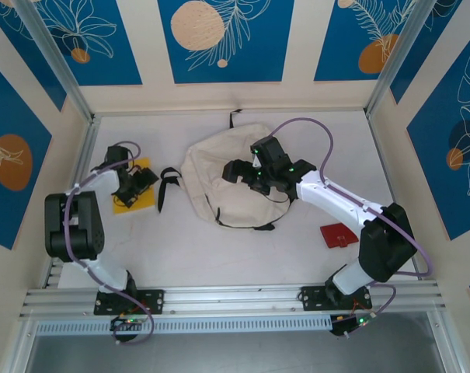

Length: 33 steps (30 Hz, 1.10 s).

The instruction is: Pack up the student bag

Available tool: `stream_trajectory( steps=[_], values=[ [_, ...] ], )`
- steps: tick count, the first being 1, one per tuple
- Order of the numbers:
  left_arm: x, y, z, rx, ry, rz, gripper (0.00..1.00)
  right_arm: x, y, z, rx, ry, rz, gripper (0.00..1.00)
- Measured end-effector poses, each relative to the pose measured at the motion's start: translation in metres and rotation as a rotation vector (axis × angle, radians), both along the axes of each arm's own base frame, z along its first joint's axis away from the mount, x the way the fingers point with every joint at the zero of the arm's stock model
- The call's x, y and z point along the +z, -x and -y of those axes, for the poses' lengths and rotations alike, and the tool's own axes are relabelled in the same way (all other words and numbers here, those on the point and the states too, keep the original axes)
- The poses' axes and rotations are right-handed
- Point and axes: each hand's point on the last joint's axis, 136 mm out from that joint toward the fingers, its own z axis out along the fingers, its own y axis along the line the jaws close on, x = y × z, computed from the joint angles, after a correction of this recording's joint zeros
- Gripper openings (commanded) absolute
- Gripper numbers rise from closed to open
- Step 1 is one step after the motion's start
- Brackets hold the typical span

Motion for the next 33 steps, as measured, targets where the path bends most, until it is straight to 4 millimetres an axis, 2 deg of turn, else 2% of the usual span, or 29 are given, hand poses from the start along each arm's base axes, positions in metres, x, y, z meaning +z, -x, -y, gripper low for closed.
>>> stream_trajectory(
  steps=[7, 12, 16, 21, 26, 31, 33],
  values=[
    [-0.003, 0.041, 0.034, -0.010, 0.029, -0.017, 0.82, -0.011, 0.006, 0.002, 0.009, 0.005, -0.030, 0.95],
    [-0.003, 0.067, 0.070, -0.073, 0.013, -0.023, 0.79, -0.019, 0.014, 0.003, 0.022, 0.009, -0.055, 0.94],
    [-0.005, 0.093, 0.100, -0.123, 0.009, -0.026, 0.77, -0.019, 0.020, 0.003, 0.044, 0.019, -0.049, 0.90],
    [-0.004, 0.118, 0.125, -0.186, 0.001, -0.027, 0.77, -0.018, 0.028, -0.002, 0.081, 0.030, -0.041, 0.88],
    [-0.005, 0.131, 0.139, -0.306, -0.074, -0.091, 0.78, -0.019, 0.036, -0.009, 0.115, 0.043, -0.032, 0.84],
    [0.001, 0.146, 0.131, -0.387, -0.143, -0.162, 0.83, -0.015, 0.045, -0.021, 0.145, 0.052, -0.018, 0.82],
    [0.013, 0.141, 0.129, -0.415, -0.168, -0.153, 0.86, -0.013, 0.049, -0.026, 0.157, 0.058, -0.008, 0.81]
  ],
)
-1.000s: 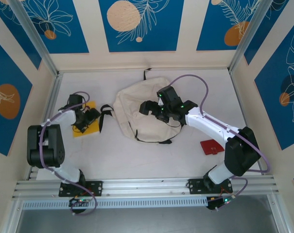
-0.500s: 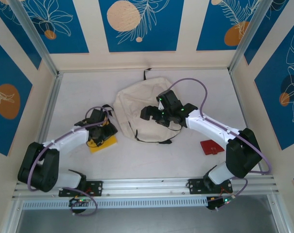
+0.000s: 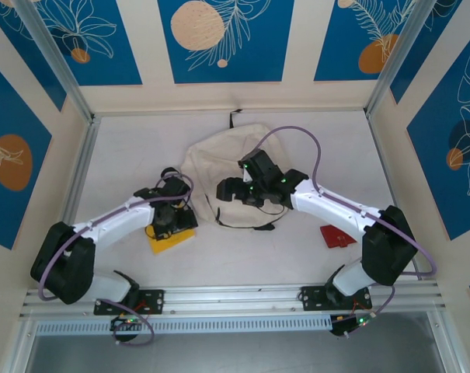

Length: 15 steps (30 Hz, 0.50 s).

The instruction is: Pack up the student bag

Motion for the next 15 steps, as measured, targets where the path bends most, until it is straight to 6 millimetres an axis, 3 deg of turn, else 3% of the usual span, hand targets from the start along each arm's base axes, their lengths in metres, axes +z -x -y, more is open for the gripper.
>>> stream_trajectory(
  steps=[4, 7, 11, 15],
  values=[
    [0.036, -0.023, -0.006, -0.035, -0.019, 0.104, 0.91, 0.000, 0.009, -0.013, 0.032, 0.020, 0.007, 0.76],
    [0.051, -0.036, -0.027, -0.004, -0.058, 0.165, 0.95, -0.003, 0.012, -0.031, 0.061, 0.031, 0.000, 0.71],
    [0.049, -0.039, -0.061, 0.075, -0.098, 0.169, 0.96, -0.015, 0.015, -0.058, 0.099, 0.059, -0.021, 0.67],
    [0.034, -0.026, -0.093, 0.165, -0.100, 0.135, 0.94, -0.033, 0.016, -0.086, 0.136, 0.092, -0.046, 0.63]
  ],
)
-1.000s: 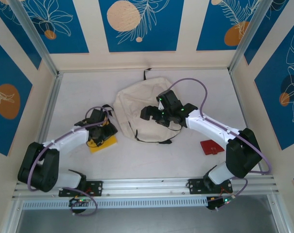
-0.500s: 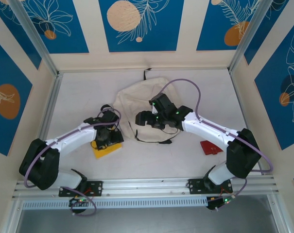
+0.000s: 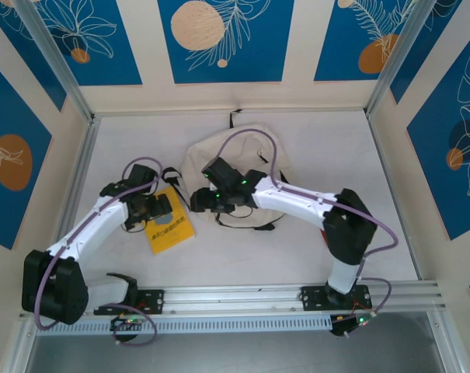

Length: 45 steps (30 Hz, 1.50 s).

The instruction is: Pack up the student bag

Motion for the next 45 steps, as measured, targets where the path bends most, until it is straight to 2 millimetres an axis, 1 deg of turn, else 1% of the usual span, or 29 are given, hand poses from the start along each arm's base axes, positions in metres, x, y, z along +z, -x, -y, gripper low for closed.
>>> stream_trajectory(
  steps=[3, 5, 8, 9, 11, 12, 16, 18, 19, 24, 28, 34, 38, 45],
  values=[
    [-0.008, 0.010, -0.011, 0.037, 0.024, -0.015, 0.93, -0.017, 0.000, -0.018, 0.025, 0.027, -0.018, 0.58],
    [-0.011, 0.013, -0.012, 0.045, 0.043, -0.015, 0.93, -0.029, 0.000, -0.026, 0.039, 0.045, -0.032, 0.55],
    [-0.016, 0.016, -0.011, 0.049, 0.067, -0.017, 0.91, -0.046, -0.002, -0.037, 0.053, 0.072, -0.047, 0.45],
    [-0.019, 0.017, -0.011, 0.051, 0.074, -0.020, 0.91, -0.051, -0.002, -0.040, 0.056, 0.080, -0.054, 0.44],
    [-0.025, 0.020, -0.011, 0.055, 0.082, -0.025, 0.89, -0.060, -0.002, -0.044, 0.062, 0.094, -0.065, 0.39],
    [-0.028, 0.023, -0.011, 0.055, 0.088, -0.033, 0.86, -0.065, -0.001, -0.045, 0.065, 0.102, -0.073, 0.38],
    [-0.039, 0.030, -0.008, 0.055, 0.112, -0.054, 0.79, -0.080, 0.002, -0.046, 0.072, 0.132, -0.104, 0.33],
    [-0.044, 0.032, -0.006, 0.053, 0.126, -0.058, 0.77, -0.086, 0.003, -0.045, 0.074, 0.145, -0.116, 0.30],
    [-0.046, 0.034, -0.005, 0.051, 0.132, -0.061, 0.76, -0.088, 0.004, -0.044, 0.074, 0.151, -0.120, 0.28],
    [-0.050, 0.034, 0.000, 0.043, 0.159, -0.061, 0.75, -0.092, 0.004, -0.044, 0.075, 0.164, -0.129, 0.24],
    [-0.051, 0.031, 0.005, 0.034, 0.187, -0.059, 0.75, -0.095, 0.005, -0.042, 0.075, 0.176, -0.138, 0.24],
    [-0.058, 0.033, 0.007, 0.032, 0.201, -0.076, 0.81, -0.097, 0.006, -0.041, 0.075, 0.180, -0.141, 0.23],
    [-0.060, 0.033, 0.010, 0.031, 0.214, -0.081, 0.81, -0.101, 0.006, -0.042, 0.075, 0.185, -0.145, 0.23],
    [-0.059, 0.030, 0.016, 0.022, 0.255, -0.079, 0.81, -0.101, 0.006, -0.042, 0.075, 0.185, -0.146, 0.22]
  ],
)
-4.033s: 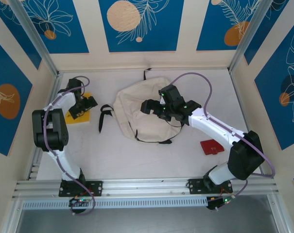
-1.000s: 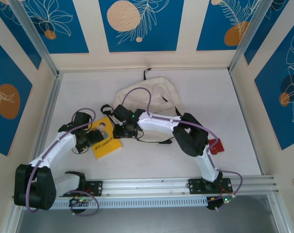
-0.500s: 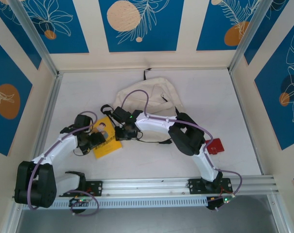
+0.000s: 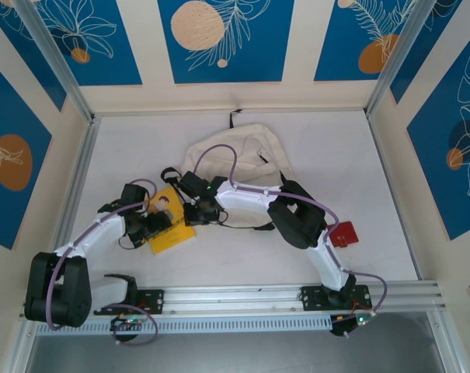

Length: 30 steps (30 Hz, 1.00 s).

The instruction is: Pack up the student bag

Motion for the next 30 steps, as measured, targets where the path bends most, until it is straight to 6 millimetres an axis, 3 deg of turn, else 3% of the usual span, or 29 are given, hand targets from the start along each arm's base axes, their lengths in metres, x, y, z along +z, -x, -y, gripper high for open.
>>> stream_trajectory(
  steps=[9, 15, 23, 30],
  values=[
    [0.016, 0.000, 0.018, -0.026, 0.123, 0.000, 0.79, -0.001, -0.008, 0.007, -0.024, 0.009, -0.007, 0.21],
    [0.048, -0.010, 0.029, -0.008, 0.216, 0.090, 0.72, -0.002, -0.015, 0.016, -0.047, 0.023, -0.012, 0.20],
    [0.057, -0.018, 0.038, 0.047, 0.298, 0.099, 0.68, -0.003, -0.020, 0.021, -0.064, 0.028, -0.016, 0.20],
    [0.077, -0.037, 0.053, 0.065, 0.426, 0.171, 0.66, -0.006, -0.023, 0.026, -0.075, 0.036, -0.012, 0.20]
  ],
)
